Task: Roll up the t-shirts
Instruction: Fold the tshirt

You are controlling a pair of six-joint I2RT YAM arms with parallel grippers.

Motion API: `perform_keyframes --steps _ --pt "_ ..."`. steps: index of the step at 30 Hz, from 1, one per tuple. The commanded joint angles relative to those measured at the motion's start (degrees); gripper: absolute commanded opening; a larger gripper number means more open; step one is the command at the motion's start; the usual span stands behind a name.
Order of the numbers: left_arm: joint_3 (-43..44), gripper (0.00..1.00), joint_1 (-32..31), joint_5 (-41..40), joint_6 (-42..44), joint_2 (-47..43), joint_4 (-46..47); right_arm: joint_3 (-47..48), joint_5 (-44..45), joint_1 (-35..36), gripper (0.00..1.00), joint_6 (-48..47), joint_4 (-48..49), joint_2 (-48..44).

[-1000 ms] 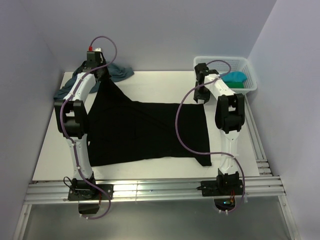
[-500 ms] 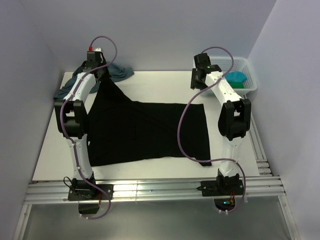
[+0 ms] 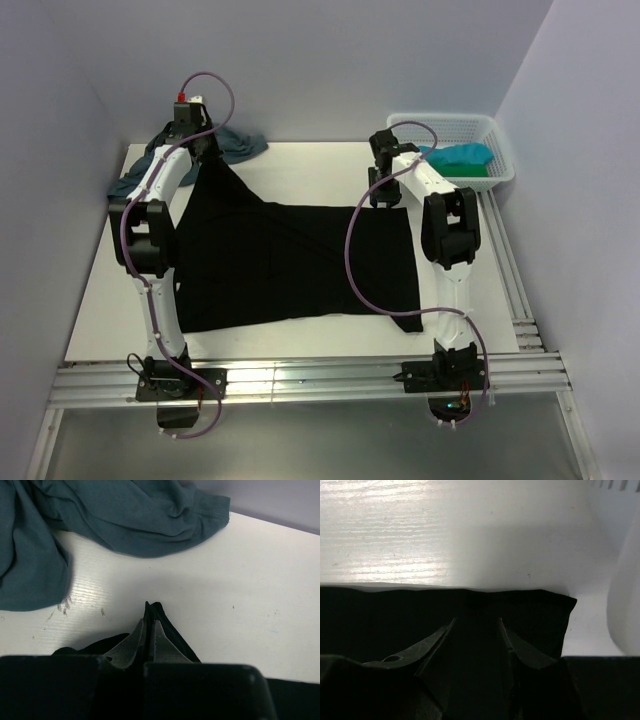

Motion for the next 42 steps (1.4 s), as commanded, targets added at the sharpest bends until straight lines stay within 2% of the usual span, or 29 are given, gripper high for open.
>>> perform_keyframes --steps 1,20,42 --pt "1.53 0.00 -0.45 -0.36 0.81 -4.03 0.80 1.42 0.74 -0.25 0.44 -0.79 -0.82 -0.63" --pt "0.30 0.00 -0.45 -0.71 0.64 -4.03 0.88 6.78 2.85 -1.22 0.46 0.97 -5.66 5.62" --pt "1.09 0.00 -0.45 -0.36 0.02 -3.24 0.71 8.10 -0.76 -10.09 0.51 1.23 -5.83 6.58"
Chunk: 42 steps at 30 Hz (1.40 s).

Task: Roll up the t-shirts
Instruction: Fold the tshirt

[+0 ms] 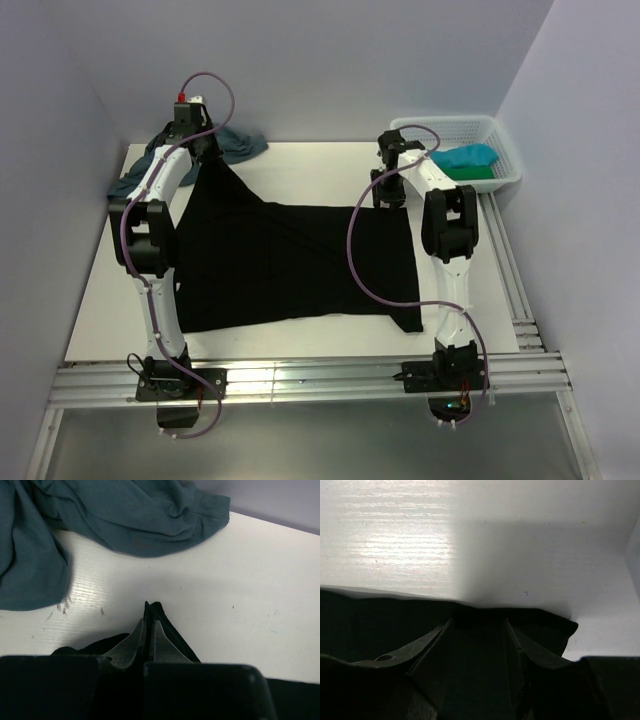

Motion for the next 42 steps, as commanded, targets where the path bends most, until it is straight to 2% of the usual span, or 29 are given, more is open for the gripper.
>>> perform_keyframes --steps 1,12,17,32,35,37,42 --pt "1.15 0.00 -0.40 -0.31 0.24 -3.22 0.71 2.42 5.13 -6.79 0.51 4.56 -1.15 1.01" --pt "2.29 0.00 -0.40 0.04 -0.02 -2.34 0.45 2.77 6.61 -10.73 0.52 5.70 -1.76 0.30" --pt "2.74 0.00 -0.40 -0.05 0.15 -2.17 0.27 0.14 8.38 -11.71 0.51 6.84 -0.72 -1.09" --pt "3.18 0.00 -0.49 -0.14 0.59 -1.90 -0.17 1.80 9.52 -5.74 0.47 7.55 -1.50 1.10" --pt "3.18 0.00 -0.49 -0.05 0.42 -1.90 -0.08 -0.47 10.13 -4.69 0.47 7.63 -0.45 -0.22" --pt "3.26 0.00 -0.49 0.04 0.33 -1.90 -0.08 -0.66 11.19 -4.16 0.46 7.54 -0.36 -0.40" --pt "3.26 0.00 -0.49 -0.14 0.33 -1.90 -0.17 -1.18 10.93 -3.72 0.31 7.46 -0.45 -0.57"
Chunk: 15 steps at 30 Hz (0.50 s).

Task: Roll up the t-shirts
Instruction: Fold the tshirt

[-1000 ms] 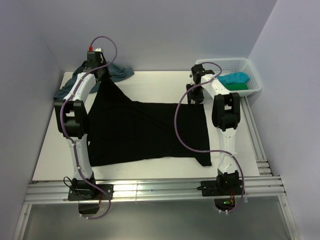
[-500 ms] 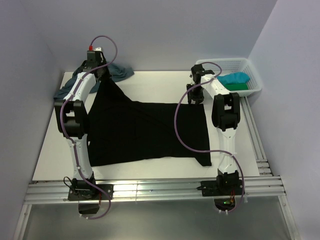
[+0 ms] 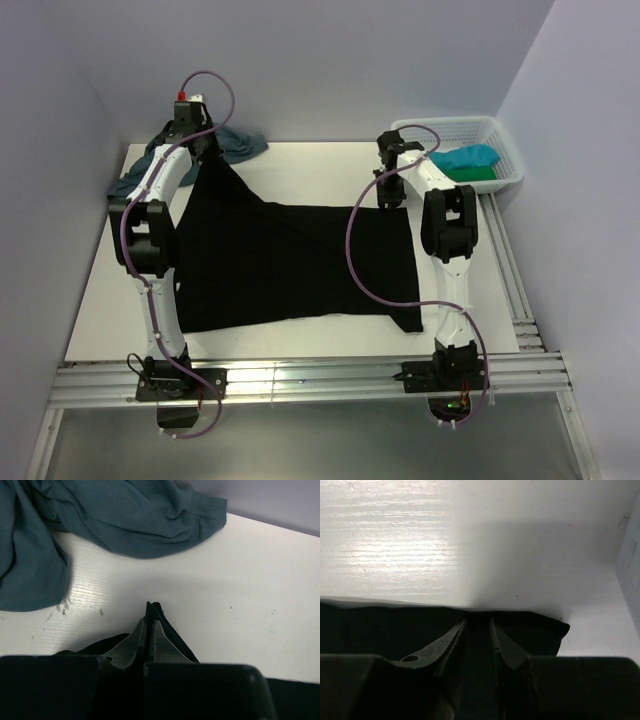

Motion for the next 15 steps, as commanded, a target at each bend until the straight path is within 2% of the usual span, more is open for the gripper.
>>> perform_keyframes --steps 1,4,5,6,8,10,15 --pt "2.59 0.00 -0.38 -0.16 0.39 -1.92 0.24 -1.25 8.91 -3.65 0.30 6.95 -1.13 -0.92" --pt "2.76 0.00 -0.38 -0.16 0.31 -2.01 0.07 -2.92 9.61 -2.86 0.24 6.95 -0.43 -2.24" --pt "2.85 0.00 -0.38 -0.16 0.31 -2.01 0.07 -3.79 9.62 -2.60 0.15 7.04 0.01 -2.42" --pt "2.85 0.00 -0.38 -0.16 0.39 -2.01 0.07 -4.15 9.45 -2.34 0.12 7.13 0.45 -2.77" --pt "3.20 0.00 -0.38 -0.51 0.39 -2.01 -0.11 -5.20 9.01 -1.98 0.11 7.22 0.89 -3.82" --pt "3.20 0.00 -0.38 -0.86 0.48 -2.10 -0.46 -5.56 8.66 -1.28 0.04 7.30 1.16 -4.26" --pt "0.84 0.00 0.58 -0.95 -1.80 -2.89 0.24 -5.47 8.04 1.62 0.03 7.83 1.69 -4.97"
